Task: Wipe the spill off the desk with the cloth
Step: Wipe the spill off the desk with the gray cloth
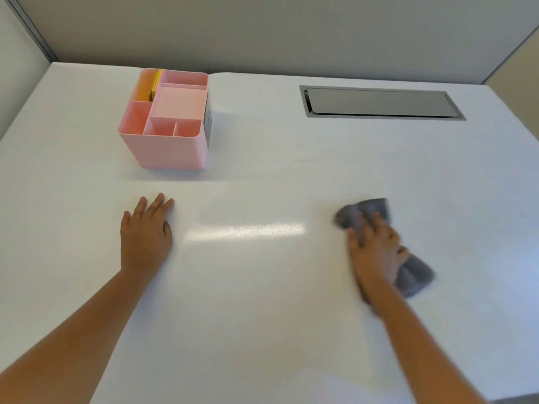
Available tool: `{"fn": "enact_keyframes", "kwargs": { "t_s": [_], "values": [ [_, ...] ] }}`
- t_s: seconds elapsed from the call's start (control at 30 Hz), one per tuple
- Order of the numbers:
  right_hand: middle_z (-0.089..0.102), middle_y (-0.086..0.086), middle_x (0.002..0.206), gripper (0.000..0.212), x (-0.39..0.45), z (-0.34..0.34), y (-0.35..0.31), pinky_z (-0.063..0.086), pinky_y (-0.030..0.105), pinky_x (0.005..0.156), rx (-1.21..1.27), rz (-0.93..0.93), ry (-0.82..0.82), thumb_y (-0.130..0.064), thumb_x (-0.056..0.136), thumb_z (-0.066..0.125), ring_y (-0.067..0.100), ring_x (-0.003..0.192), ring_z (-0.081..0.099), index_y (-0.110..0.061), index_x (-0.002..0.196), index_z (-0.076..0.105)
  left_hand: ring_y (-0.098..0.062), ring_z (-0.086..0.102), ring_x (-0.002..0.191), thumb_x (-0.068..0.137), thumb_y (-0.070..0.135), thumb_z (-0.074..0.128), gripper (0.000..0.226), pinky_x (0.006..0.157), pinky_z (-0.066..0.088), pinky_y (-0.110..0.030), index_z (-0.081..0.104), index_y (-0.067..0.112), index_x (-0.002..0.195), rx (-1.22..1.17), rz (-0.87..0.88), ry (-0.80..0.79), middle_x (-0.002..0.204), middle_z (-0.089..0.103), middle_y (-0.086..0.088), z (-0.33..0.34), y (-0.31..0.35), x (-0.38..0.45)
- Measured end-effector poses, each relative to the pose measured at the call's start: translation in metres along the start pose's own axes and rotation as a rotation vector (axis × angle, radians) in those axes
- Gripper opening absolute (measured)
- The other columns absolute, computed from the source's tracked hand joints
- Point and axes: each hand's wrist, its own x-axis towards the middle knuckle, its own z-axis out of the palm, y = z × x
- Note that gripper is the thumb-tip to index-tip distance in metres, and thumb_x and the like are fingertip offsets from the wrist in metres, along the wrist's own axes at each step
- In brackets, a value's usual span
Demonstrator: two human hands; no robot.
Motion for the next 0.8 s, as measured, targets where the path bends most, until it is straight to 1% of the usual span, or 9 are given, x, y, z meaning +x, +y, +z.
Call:
{"fn": "enact_keyframes", "kwargs": {
  "t_s": [0.1,0.17,0.23,0.33,0.4,0.5,0.63,0.73,0.8],
  "values": [
    [0.055,0.000,0.135,0.053,-0.076,0.019,-0.076,0.042,0.056,0.086,-0.001,-0.305,0.009,-0.051,0.078,0.037,0.031,0.115,0.048,-0.036,0.124,0.057,-0.038,0.038,0.132,0.084,-0.001,0.043,0.046,0.104,0.027,-0.057,0.051,0.012,0.127,-0.003,0.009,0.002,0.139,0.049,-0.011,0.000,0.000,-0.001],
    [0.055,-0.005,0.135,0.050,-0.127,0.029,-0.110,0.041,0.055,0.089,0.007,-0.493,-0.045,-0.053,0.077,0.038,0.025,0.118,0.042,-0.041,0.121,0.055,-0.038,0.037,0.133,0.084,-0.001,0.043,0.047,0.104,0.026,-0.058,0.050,0.012,0.128,-0.004,0.010,-0.004,0.140,0.048,-0.012,-0.001,0.000,-0.001],
    [0.051,-0.011,0.137,0.047,-0.167,0.033,-0.121,0.037,0.057,0.096,-0.018,-0.651,-0.084,-0.056,0.078,0.038,0.021,0.123,0.038,-0.047,0.122,0.051,-0.039,0.035,0.133,0.085,-0.001,0.043,0.047,0.105,0.026,-0.058,0.049,0.012,0.130,-0.003,0.022,-0.017,0.141,0.046,-0.013,-0.003,-0.002,-0.001],
    [0.048,-0.017,0.138,0.047,-0.175,0.031,-0.090,0.042,0.053,0.094,-0.030,-0.765,-0.082,-0.057,0.080,0.041,0.017,0.124,0.036,-0.050,0.126,0.046,-0.041,0.035,0.133,0.085,-0.002,0.042,0.047,0.104,0.026,-0.060,0.049,0.011,0.130,-0.001,0.044,-0.027,0.141,0.046,-0.014,-0.003,-0.001,-0.001],
    [0.049,-0.016,0.138,0.046,-0.152,0.027,-0.055,0.043,0.053,0.092,-0.012,-0.698,-0.078,-0.054,0.081,0.043,0.018,0.123,0.037,-0.047,0.126,0.047,-0.041,0.035,0.133,0.086,-0.002,0.041,0.046,0.103,0.025,-0.060,0.049,0.011,0.129,-0.007,0.037,-0.026,0.141,0.046,-0.014,-0.003,-0.001,-0.003],
    [0.048,-0.008,0.141,0.047,-0.099,0.014,0.008,0.039,0.052,0.092,-0.027,-0.462,-0.033,-0.053,0.084,0.038,0.025,0.122,0.044,-0.042,0.128,0.048,-0.039,0.032,0.134,0.087,0.000,0.039,0.046,0.105,0.023,-0.059,0.048,0.013,0.131,-0.021,0.021,-0.040,0.143,0.044,-0.013,-0.004,-0.002,-0.002],
    [0.031,-0.007,0.151,0.046,-0.033,-0.013,0.091,0.030,0.049,0.096,-0.024,-0.099,0.029,-0.050,0.093,0.034,0.026,0.128,0.032,-0.041,0.138,0.036,-0.042,0.034,0.133,0.086,-0.001,0.041,0.046,0.103,0.025,-0.060,0.048,0.012,0.130,-0.015,0.025,-0.035,0.142,0.045,-0.014,-0.004,0.000,-0.005],
    [0.032,-0.002,0.149,0.045,0.001,-0.025,0.120,0.030,0.050,0.094,-0.004,0.107,0.060,-0.048,0.094,0.034,0.030,0.127,0.030,-0.039,0.139,0.036,-0.043,0.036,0.131,0.086,0.001,0.041,0.045,0.100,0.029,-0.061,0.048,0.012,0.129,0.027,0.031,-0.034,0.141,0.046,-0.015,0.003,-0.007,-0.002],
    [0.032,0.000,0.148,0.046,0.019,-0.027,0.116,0.029,0.051,0.095,0.004,0.224,0.063,-0.050,0.093,0.032,0.031,0.126,0.029,-0.037,0.137,0.040,-0.044,0.038,0.129,0.087,0.011,0.033,0.043,0.100,0.031,-0.063,0.048,0.011,0.128,0.052,0.048,-0.051,0.141,0.046,-0.016,0.006,-0.013,0.002]
  ]
}}
